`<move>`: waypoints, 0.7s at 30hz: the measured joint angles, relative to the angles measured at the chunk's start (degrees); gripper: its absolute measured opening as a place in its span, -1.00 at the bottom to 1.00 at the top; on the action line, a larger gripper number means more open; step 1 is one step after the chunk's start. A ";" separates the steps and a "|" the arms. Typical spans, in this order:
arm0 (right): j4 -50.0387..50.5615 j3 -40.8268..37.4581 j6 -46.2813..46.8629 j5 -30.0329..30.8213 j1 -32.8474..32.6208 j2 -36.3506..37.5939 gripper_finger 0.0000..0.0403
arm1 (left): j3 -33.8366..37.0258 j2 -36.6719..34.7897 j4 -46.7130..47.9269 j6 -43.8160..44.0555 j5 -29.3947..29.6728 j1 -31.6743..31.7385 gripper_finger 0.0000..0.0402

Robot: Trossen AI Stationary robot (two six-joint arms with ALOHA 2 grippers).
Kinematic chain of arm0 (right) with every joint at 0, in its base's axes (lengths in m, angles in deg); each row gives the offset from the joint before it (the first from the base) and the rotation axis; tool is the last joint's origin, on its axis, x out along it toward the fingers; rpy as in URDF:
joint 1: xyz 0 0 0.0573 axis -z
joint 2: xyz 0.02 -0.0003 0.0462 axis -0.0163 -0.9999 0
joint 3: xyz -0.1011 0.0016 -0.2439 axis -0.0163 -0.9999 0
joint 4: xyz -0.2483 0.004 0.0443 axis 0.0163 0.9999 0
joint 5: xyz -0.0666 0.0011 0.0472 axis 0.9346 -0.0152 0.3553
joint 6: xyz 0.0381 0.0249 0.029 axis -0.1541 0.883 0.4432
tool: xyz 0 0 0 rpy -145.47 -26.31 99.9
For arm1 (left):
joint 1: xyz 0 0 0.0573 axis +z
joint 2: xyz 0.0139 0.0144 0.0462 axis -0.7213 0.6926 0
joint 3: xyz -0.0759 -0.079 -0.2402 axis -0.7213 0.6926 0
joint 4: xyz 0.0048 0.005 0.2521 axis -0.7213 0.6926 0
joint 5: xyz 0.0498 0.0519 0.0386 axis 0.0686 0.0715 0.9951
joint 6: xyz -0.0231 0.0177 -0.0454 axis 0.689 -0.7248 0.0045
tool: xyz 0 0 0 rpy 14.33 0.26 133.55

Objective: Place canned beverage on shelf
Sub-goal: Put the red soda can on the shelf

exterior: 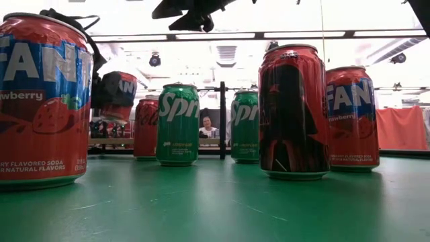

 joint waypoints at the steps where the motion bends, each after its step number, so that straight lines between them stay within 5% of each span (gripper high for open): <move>1: 0.00 -0.02 0.00 0.00 0.00 0.00 0.88 | 0.08 0.12 0.15 -0.02 0.21 0.02 0.42; 21: 0.17 0.00 0.44 -0.02 0.00 -0.07 0.88 | 0.35 5.21 -0.22 2.45 1.51 0.06 0.42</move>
